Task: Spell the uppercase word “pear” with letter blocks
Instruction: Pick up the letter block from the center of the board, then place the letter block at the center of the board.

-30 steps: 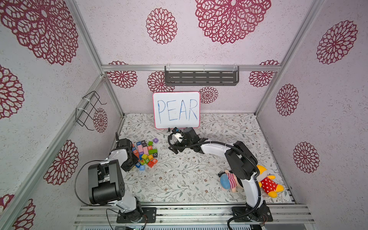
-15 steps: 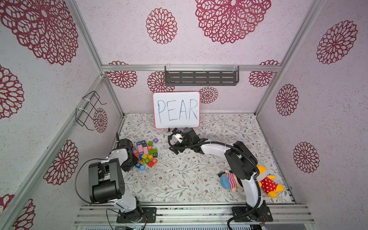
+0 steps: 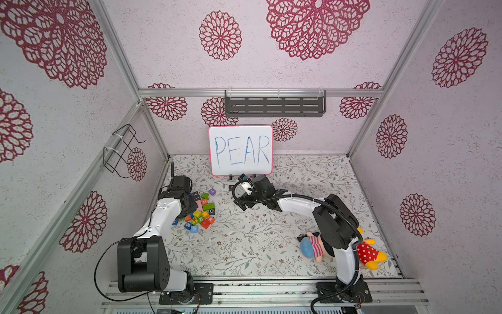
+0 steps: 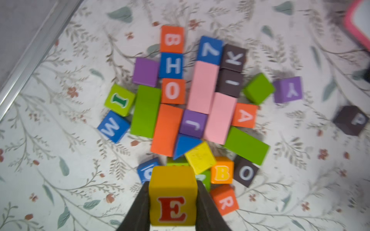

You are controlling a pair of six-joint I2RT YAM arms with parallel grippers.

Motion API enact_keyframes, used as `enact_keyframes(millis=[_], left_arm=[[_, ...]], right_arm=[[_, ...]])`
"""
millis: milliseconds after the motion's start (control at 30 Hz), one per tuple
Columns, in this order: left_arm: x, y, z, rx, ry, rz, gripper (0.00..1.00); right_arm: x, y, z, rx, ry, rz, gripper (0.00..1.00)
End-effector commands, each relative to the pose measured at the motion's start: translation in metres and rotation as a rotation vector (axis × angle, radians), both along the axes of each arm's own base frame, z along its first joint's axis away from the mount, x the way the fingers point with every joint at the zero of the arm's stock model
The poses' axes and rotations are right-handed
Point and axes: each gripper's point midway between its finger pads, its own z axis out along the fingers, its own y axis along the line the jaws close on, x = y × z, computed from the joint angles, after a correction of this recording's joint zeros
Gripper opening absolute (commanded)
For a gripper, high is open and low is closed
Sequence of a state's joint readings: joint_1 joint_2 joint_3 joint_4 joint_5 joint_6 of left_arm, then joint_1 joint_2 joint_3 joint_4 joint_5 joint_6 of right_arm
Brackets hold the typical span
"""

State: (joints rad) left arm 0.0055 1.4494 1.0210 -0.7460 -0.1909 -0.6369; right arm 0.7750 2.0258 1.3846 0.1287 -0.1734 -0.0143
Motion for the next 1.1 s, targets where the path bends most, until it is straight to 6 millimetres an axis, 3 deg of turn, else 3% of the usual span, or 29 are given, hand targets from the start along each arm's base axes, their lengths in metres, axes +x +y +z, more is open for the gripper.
enact_keyframes(millis=[0,267,467,533,567,700,933,1067], left_arm=[[0.026,-0.03,0.009,-0.014,-0.022,-0.14,0.26],[0.095,-0.11,0.011,-0.049,-0.036,-0.459,0.22],[0.134,-0.151,0.012,-0.019,-0.07,-0.646,0.21],[0.147,-0.16,0.019,-0.01,-0.088,-0.688,0.21],[0.153,-0.164,0.007,-0.009,-0.061,-0.705,0.21],[0.17,-0.18,0.003,-0.018,-0.056,-0.755,0.21],[0.187,-0.193,-0.011,-0.031,-0.025,-0.744,0.21],[0.187,-0.197,-0.024,-0.042,0.014,-0.706,0.21]], right_arm=[[0.008,-0.013,0.029,0.04,-0.056,-0.094,0.99],[0.02,-0.032,0.015,0.035,-0.088,-0.214,0.99],[0.022,-0.042,0.003,0.038,-0.081,-0.246,0.99],[0.024,-0.045,-0.002,0.036,-0.074,-0.251,0.99],[0.026,-0.046,-0.004,0.033,-0.071,-0.253,0.99],[0.032,-0.053,-0.012,0.025,-0.06,-0.266,0.99],[0.04,-0.064,-0.02,0.032,-0.036,-0.286,0.99],[0.043,-0.066,-0.023,0.036,-0.028,-0.288,0.99]])
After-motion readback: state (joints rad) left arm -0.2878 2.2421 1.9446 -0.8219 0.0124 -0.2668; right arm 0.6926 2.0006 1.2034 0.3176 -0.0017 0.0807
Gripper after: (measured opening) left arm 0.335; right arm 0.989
